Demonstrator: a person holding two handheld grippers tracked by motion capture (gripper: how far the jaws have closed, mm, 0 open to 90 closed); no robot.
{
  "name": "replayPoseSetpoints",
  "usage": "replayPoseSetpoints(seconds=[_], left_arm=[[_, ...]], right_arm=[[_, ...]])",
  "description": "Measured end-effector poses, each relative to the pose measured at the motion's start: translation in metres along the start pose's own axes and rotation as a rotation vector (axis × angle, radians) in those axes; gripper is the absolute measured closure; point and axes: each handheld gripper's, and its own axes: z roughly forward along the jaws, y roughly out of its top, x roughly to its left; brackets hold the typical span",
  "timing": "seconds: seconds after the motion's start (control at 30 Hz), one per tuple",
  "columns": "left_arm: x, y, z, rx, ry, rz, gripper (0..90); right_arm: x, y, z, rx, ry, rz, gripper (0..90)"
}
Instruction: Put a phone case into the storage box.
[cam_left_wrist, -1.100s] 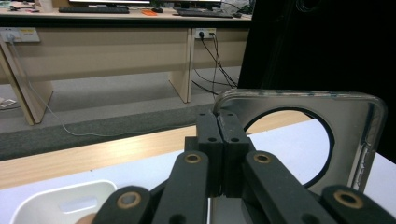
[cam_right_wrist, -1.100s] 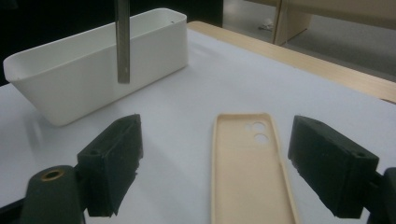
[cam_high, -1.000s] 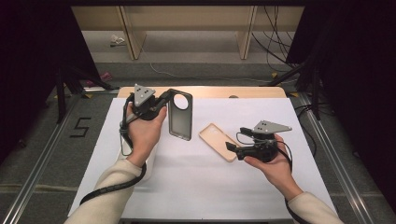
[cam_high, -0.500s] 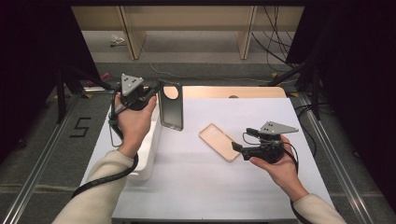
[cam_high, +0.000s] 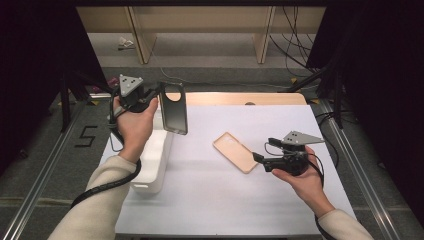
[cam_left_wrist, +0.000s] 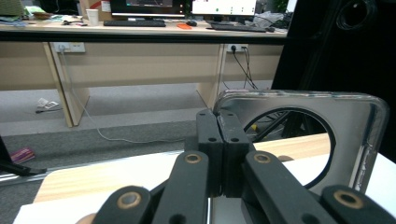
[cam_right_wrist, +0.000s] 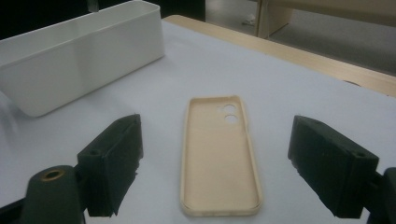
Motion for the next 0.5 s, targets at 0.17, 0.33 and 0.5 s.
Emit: replayPoseSetpoints(seconds=[0.17, 0.33, 0.5], left_arm=[[0.007, 0.002, 0.0, -0.001, 0.015, -0.005, 89.1], [0.014, 0.002, 0.001, 0.001, 0.034, -0.007, 89.1], [0.02, 0.001, 0.003, 0.005, 0.048, -0.011, 89.1]], right_arm=[[-0.001, -0.001, -0.002, -0.001, -0.005, 0.001, 18.8], [-0.003, -0.003, -0.004, 0.0, -0.007, 0.001, 18.8], [-0.004, -0.004, -0.005, 0.001, -0.011, 0.003, 18.8]])
